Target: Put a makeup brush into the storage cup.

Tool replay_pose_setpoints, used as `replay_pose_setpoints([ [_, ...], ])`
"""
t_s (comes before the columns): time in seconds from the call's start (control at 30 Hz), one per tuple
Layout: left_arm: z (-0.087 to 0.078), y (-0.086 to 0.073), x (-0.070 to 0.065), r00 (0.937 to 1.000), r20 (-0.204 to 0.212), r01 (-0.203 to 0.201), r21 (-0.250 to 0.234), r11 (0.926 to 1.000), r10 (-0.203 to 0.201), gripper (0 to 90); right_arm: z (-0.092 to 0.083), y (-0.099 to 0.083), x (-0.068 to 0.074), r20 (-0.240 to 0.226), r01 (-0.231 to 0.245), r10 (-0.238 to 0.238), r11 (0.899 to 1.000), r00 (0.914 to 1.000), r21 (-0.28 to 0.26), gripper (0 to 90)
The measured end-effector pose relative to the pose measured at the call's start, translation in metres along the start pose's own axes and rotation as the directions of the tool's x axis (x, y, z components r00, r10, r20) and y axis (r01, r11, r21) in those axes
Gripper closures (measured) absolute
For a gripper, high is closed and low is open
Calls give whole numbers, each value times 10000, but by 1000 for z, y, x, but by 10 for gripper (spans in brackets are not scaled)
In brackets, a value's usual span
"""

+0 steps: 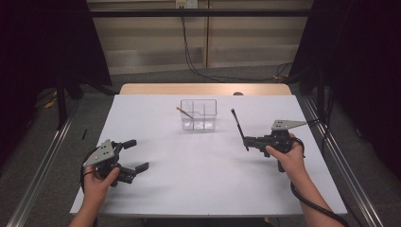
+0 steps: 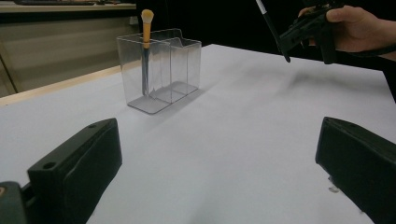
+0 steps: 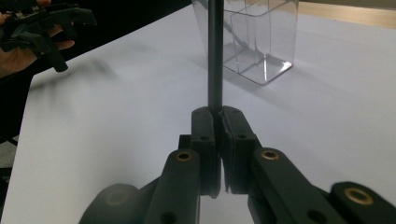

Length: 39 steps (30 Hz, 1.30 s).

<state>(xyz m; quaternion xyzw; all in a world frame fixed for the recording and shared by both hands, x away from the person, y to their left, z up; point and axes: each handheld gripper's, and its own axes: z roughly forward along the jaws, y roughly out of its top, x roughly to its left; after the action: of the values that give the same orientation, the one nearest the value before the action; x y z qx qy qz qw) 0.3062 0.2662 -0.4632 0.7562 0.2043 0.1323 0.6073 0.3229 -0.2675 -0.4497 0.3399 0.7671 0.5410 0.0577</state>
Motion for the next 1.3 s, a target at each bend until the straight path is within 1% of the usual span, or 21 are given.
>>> replay_pose_setpoints([
  [0.1,0,0,0,10000,5,6,-9,10000,-6,4,5,0,4,-137,31,-35,9997,9999,-229,847],
  [0.13,-1,0,0,10000,6,-27,10,10000,27,3,7,0,5,-262,33,-40,9997,9996,-258,847],
  [0.27,-1,0,0,10000,0,-17,2,10000,17,4,15,0,11,-406,68,-84,9993,9991,-381,848],
  [0.43,-1,0,0,10000,9,1,-17,10000,-1,3,20,2,17,-654,115,-155,9981,9977,-612,848],
  [0.57,-1,0,0,10000,1,-45,-4,10000,45,3,23,2,21,-776,65,-137,9958,9969,-917,847],
  [0.67,-1,0,0,10000,4,-14,7,10000,14,4,25,2,23,-865,105,-194,9948,9961,-1013,848],
  [0.87,-2,0,-1,10000,44,-12,3,10000,12,3,31,3,28,-1041,162,-279,9936,9942,-1118,848],
  [1.0,-2,-1,-1,10000,10,47,-30,10000,-47,3,37,3,32,-1221,259,-379,9949,9918,-979,847],
  [1.07,-2,-1,-1,10000,32,52,-20,10000,-52,3,40,4,34,-1237,366,-487,9944,9911,-987,848],
  [1.1,-2,-1,-1,10000,33,-2,32,10000,2,3,41,4,35,-1304,346,-471,9947,9903,-964,847],
  [1.27,-2,-2,-1,10000,62,17,36,10000,-17,4,47,4,38,-1464,409,-559,9938,9876,-1035,847],
  [1.3,-2,-2,-1,10000,38,38,45,10000,-38,4,48,4,39,-1492,354,-510,9938,9875,-1057,848],
])
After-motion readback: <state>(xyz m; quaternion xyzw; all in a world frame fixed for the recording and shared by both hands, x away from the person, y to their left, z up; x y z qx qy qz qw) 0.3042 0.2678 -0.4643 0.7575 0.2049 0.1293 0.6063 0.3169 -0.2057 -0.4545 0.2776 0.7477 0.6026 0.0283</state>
